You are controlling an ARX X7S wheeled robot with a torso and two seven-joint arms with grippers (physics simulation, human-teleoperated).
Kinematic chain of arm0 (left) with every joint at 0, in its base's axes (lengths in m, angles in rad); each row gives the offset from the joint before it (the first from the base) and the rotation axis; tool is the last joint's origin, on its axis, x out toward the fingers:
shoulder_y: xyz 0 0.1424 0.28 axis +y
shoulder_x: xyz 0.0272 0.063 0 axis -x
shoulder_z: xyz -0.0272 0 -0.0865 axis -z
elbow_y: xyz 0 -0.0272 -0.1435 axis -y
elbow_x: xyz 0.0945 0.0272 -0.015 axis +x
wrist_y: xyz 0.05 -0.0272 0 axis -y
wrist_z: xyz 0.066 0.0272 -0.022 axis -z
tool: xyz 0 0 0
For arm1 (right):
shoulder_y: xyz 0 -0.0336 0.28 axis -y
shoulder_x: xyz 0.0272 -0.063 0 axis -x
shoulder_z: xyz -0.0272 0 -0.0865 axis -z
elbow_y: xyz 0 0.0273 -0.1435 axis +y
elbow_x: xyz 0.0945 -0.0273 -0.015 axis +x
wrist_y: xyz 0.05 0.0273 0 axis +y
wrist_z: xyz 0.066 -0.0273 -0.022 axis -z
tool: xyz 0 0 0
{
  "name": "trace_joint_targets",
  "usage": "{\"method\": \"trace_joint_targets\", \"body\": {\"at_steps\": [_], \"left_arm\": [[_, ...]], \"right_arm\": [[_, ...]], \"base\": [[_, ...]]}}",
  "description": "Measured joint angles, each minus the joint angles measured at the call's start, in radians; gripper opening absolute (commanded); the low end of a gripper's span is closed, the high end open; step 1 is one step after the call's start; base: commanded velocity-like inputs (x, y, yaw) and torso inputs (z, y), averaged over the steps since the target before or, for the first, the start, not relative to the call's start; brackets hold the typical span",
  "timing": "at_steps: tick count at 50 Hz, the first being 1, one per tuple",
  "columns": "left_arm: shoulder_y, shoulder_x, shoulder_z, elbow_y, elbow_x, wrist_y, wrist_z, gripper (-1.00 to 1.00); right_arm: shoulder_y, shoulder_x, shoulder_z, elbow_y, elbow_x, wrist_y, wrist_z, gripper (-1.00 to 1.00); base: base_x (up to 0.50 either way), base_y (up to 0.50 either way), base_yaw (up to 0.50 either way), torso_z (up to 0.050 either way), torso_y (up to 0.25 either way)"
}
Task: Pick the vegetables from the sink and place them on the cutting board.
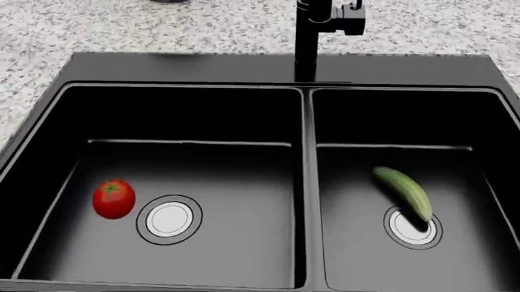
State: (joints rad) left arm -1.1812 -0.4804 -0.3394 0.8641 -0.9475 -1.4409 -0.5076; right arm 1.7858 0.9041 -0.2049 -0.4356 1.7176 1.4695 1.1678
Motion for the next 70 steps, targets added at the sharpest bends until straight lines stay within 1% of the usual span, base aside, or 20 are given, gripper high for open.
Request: {"method": "trace_joint_targets", "body": {"at_steps": [4, 9, 19, 27, 32, 43, 70], "left_arm": [[-0.011, -0.032, 0.007, -0.018, -0.011, 0.008, 0.026, 1.00], [-0.021, -0.063, 0.018, -0.036, -0.020, 0.018, 0.051, 1.00], [-0.026, -0.109, 0.016, -0.057, -0.042, 0.022, 0.076, 1.00], [-0.021, -0.121, -0.023, -0.080, -0.080, 0.000, 0.067, 1.00], [-0.021, -0.126, -0.062, -0.092, -0.118, -0.023, 0.053, 1.00], [-0.010, -0.146, -0.102, -0.105, -0.160, -0.034, 0.035, 1.00], [0.009, -0.171, -0.121, -0.125, -0.235, -0.034, -0.016, 1.00]], "right_arm": [[0.044, 0.012, -0.030, 0.026, -0.061, 0.019, -0.105, 1.00], [0.081, 0.029, -0.059, 0.046, -0.111, 0.029, -0.198, 1.00], [0.112, 0.065, -0.094, 0.068, -0.139, 0.029, -0.282, 1.00], [0.118, 0.080, -0.115, 0.091, -0.111, 0.022, -0.274, 1.00], [0.117, 0.096, -0.121, 0.097, -0.085, 0.013, -0.257, 1.00], [0.115, 0.120, -0.134, 0.103, -0.045, -0.005, -0.229, 1.00], [0.133, 0.143, -0.167, 0.116, -0.026, -0.030, -0.225, 1.00]], "base": [[0.50, 0.00, 0.00, 0.000, 0.002], [0.50, 0.00, 0.00, 0.000, 0.000], [0.49, 0.00, 0.00, 0.000, 0.001], [0.00, 0.00, 0.00, 0.000, -0.019], [0.00, 0.00, 0.00, 0.000, -0.250], [0.00, 0.00, 0.00, 0.000, -0.250], [0.00, 0.00, 0.00, 0.000, -0.250]]}}
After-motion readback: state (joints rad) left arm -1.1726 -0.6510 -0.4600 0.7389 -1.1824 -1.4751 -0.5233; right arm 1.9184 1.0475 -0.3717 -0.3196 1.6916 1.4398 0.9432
